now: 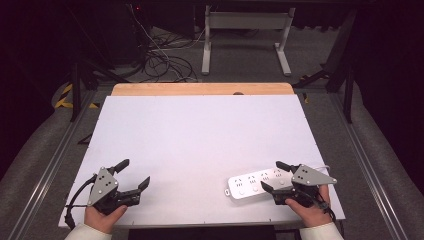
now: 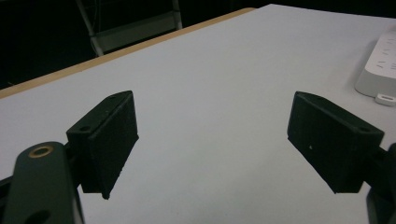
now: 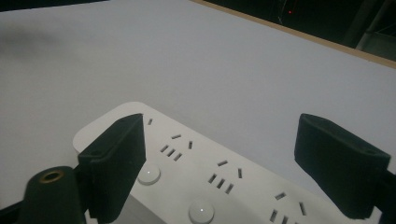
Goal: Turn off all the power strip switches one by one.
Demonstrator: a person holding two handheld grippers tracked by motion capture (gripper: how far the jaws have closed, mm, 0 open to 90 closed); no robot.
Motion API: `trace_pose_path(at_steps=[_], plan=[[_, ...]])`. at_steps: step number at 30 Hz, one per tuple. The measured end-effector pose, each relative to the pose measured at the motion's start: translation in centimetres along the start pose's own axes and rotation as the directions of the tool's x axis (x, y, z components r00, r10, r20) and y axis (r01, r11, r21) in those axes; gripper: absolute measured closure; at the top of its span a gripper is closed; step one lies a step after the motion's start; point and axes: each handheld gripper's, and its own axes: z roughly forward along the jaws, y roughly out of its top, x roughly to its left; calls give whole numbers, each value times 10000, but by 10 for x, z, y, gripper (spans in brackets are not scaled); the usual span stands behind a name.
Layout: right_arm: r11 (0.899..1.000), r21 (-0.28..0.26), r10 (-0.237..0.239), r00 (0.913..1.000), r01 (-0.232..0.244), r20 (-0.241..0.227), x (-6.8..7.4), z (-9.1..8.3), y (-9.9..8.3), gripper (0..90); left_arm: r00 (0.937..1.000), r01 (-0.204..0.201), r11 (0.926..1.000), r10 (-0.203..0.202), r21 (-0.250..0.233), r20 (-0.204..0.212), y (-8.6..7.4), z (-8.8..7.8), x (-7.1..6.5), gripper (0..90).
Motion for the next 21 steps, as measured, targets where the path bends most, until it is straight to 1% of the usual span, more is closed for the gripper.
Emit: trace_pose_path(at_steps=[3,4,6,11,13,17,20,21], plan=[[10000,-3,-9,10000,9,-28,1,0,0,172,10000,38,10000,-38,24,49,0,0,2,169],[10000,-3,-9,10000,9,-30,1,0,0,173,9999,167,9999,-167,2,30,0,0,1,169],[10000,0,-21,10000,21,-33,1,0,0,174,9998,176,9998,-176,2,11,0,0,1,169],[10000,-5,-87,9999,87,-72,1,0,3,176,10000,-47,10000,47,43,-47,0,0,1,169],[9999,0,-136,9999,136,-30,2,-1,4,177,10000,24,10000,-24,8,-80,0,0,0,169],[9998,-53,-172,9998,172,-24,1,-1,6,182,9999,-23,10000,23,-3,-117,0,-1,0,169],[9998,8,-186,9998,186,-12,1,-2,9,190,9999,-52,10000,52,37,-132,0,0,0,169],[9997,34,-261,9997,261,-15,0,-3,11,201,9999,-46,10000,47,77,-125,0,0,0,169]])
